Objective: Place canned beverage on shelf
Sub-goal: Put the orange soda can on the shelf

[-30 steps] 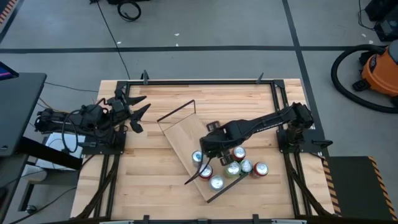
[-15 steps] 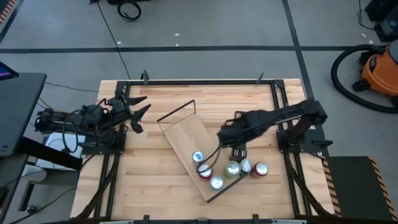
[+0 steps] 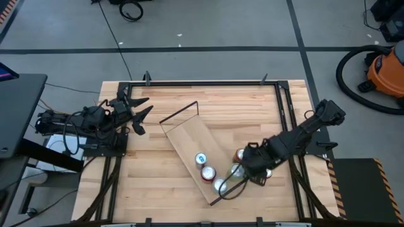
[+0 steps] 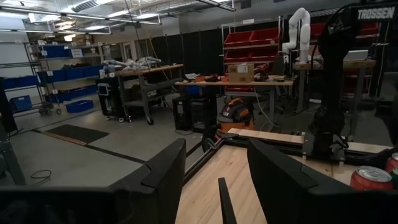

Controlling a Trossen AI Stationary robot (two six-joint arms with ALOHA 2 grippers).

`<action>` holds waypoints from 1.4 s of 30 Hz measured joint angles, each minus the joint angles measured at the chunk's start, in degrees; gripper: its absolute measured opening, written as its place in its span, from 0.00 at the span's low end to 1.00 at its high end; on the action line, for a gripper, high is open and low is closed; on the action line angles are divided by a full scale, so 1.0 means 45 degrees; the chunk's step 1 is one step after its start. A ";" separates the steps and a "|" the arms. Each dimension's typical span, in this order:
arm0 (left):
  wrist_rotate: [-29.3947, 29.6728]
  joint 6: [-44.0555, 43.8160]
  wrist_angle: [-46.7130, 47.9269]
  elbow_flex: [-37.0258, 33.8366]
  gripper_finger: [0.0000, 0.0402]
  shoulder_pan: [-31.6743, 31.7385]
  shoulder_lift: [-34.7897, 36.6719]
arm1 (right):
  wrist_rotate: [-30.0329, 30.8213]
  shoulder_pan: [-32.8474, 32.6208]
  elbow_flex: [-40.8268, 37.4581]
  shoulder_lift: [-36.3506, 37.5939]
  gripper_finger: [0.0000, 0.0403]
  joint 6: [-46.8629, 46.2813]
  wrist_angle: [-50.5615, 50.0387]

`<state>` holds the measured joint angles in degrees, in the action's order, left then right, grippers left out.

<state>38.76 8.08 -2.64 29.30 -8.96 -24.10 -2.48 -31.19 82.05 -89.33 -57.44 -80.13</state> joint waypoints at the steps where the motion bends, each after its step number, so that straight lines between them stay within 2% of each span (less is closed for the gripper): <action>1: 0.0000 0.0000 -0.0002 0.0000 0.45 -0.0002 0.0000 | -0.0006 -0.0167 -0.0155 0.0027 0.63 -0.0336 0.0235; 11: 0.0000 0.0005 -0.0008 0.0000 0.45 -0.0001 0.0000 | 0.0327 -0.1355 -0.1141 -0.0100 0.87 -0.2376 0.0634; 18: 0.0000 0.0123 -0.0036 0.0000 0.45 0.0000 0.0000 | 0.0301 -0.1508 -0.2143 -0.0114 0.95 -0.3240 0.0809; 23: 0.0001 0.0153 -0.0032 0.0000 0.45 0.0001 0.0000 | 0.0296 -0.1498 -0.2982 -0.0114 0.96 -0.3245 0.1534; 27: 0.0004 0.0350 -0.0032 0.0000 0.45 -0.0002 0.0000 | -0.0304 -0.1498 -0.3814 -0.0112 0.94 -0.3164 0.2322; 32: 0.0004 0.0350 -0.0032 0.0000 0.45 0.0000 0.0000 | -0.0776 -0.1546 -0.4659 -0.0108 0.88 -0.2692 0.3289; 38: 0.0000 0.0345 -0.0037 0.0000 0.45 0.0002 0.0000 | -0.0832 -0.1542 -0.4772 -0.0075 0.77 -0.2173 0.3330; 42: 0.0000 0.0345 -0.0037 0.0000 0.45 0.0000 0.0000 | -0.0844 -0.1542 -0.4731 0.0115 0.76 -0.2169 0.3166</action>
<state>38.76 9.63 -2.81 29.30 -8.96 -24.10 -6.28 -38.13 60.76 -88.81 -67.20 -65.88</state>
